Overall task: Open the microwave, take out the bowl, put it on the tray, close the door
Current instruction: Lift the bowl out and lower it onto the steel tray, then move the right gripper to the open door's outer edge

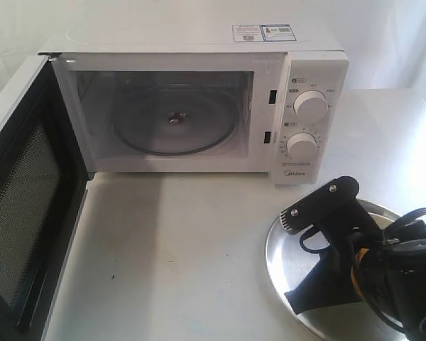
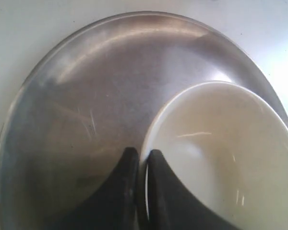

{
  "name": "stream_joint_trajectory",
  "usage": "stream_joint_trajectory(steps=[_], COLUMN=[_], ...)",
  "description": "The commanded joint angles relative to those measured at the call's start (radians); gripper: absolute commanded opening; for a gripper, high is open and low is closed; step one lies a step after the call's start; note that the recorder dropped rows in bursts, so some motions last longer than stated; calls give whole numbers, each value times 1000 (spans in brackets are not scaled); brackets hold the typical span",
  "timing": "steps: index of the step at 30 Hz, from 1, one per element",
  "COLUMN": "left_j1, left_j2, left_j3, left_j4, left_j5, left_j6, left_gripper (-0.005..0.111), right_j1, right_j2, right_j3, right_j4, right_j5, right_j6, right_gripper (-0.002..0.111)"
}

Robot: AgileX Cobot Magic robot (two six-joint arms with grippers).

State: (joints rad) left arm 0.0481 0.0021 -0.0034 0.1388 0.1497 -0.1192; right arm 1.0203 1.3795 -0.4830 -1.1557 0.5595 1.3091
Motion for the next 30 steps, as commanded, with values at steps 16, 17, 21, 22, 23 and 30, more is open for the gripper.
stream_joint_trajectory(steps=[16, 17, 21, 22, 23, 30], left_j1=[-1, -1, -1, -1, -1, -1], left_j2=[-2, -2, -2, -2, -2, -2], left_j3=[3, 3, 3, 3, 3, 3], left_j4=[-4, -4, -4, -4, -4, -4], left_j5=[-1, -1, -1, -1, -1, -1], left_j6=[-6, -6, -6, -6, -6, -6], left_gripper=[0, 0, 0, 0, 0, 0], right_j1=[18, 26, 37, 37, 37, 37], right_j2=[-114, -121, -107, -96, -84, 80], right_j3=[-71, -107, -286, -335, -376, -696], right_j4=[-589, -589, -589, -589, -589, -529], right_j5=[-333, -334, -437, -497, -542, -858], right_j6=[487, 473, 393, 371, 342, 65], right_gripper=[0, 0, 0, 0, 0, 0])
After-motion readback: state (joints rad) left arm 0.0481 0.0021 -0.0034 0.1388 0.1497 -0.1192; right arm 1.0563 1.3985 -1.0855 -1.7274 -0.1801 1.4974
